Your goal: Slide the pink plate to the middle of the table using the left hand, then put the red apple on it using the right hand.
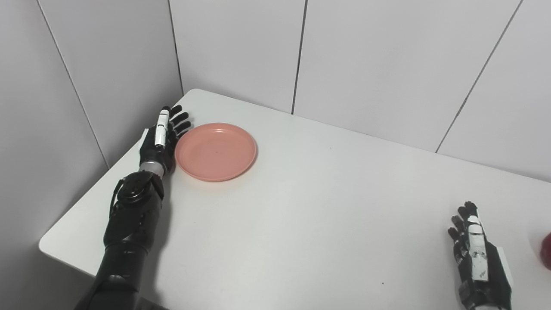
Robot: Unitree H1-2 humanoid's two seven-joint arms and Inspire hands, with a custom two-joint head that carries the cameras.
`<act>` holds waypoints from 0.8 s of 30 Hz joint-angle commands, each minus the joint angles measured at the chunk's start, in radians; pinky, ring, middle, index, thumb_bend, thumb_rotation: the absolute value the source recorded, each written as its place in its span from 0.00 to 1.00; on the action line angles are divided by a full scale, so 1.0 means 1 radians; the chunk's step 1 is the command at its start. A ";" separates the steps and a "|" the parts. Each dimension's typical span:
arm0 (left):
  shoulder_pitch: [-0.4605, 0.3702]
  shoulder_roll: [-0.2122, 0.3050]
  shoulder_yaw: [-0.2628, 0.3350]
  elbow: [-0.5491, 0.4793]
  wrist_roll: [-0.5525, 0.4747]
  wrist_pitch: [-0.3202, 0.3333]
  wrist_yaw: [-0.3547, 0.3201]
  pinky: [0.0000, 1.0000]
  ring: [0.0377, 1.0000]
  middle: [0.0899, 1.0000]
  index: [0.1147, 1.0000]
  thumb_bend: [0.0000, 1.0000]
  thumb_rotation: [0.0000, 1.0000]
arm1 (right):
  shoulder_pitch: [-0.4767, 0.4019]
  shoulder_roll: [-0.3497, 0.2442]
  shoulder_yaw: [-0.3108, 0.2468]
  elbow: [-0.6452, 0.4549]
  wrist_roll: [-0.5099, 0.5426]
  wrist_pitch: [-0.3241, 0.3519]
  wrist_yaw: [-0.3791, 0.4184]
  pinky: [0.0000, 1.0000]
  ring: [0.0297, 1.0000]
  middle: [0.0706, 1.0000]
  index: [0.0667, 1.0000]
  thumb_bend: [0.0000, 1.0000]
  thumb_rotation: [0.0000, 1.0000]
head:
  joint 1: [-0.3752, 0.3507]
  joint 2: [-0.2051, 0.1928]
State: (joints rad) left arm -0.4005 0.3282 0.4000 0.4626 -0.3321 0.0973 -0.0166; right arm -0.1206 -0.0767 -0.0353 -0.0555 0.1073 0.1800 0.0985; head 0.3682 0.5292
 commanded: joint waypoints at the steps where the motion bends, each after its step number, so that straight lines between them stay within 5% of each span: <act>1: -0.026 0.010 -0.005 -0.029 -0.011 -0.006 -0.015 0.85 0.85 0.84 0.81 0.37 1.00 | -0.024 -0.003 -0.003 -0.039 0.007 -0.004 0.000 1.00 1.00 1.00 1.00 0.13 1.00 | 0.000 0.000; 24: -0.029 -0.042 -0.035 -0.110 -0.003 0.071 0.023 0.85 0.85 0.85 0.83 0.31 1.00 | -0.021 -0.003 0.000 -0.048 0.006 0.006 0.002 1.00 1.00 1.00 1.00 0.15 1.00 | -0.005 0.008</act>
State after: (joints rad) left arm -0.3967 0.2810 0.3671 0.3901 -0.3297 0.1600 -0.0004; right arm -0.1197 -0.0770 -0.0339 -0.0705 0.1050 0.1908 0.0986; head 0.3620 0.5369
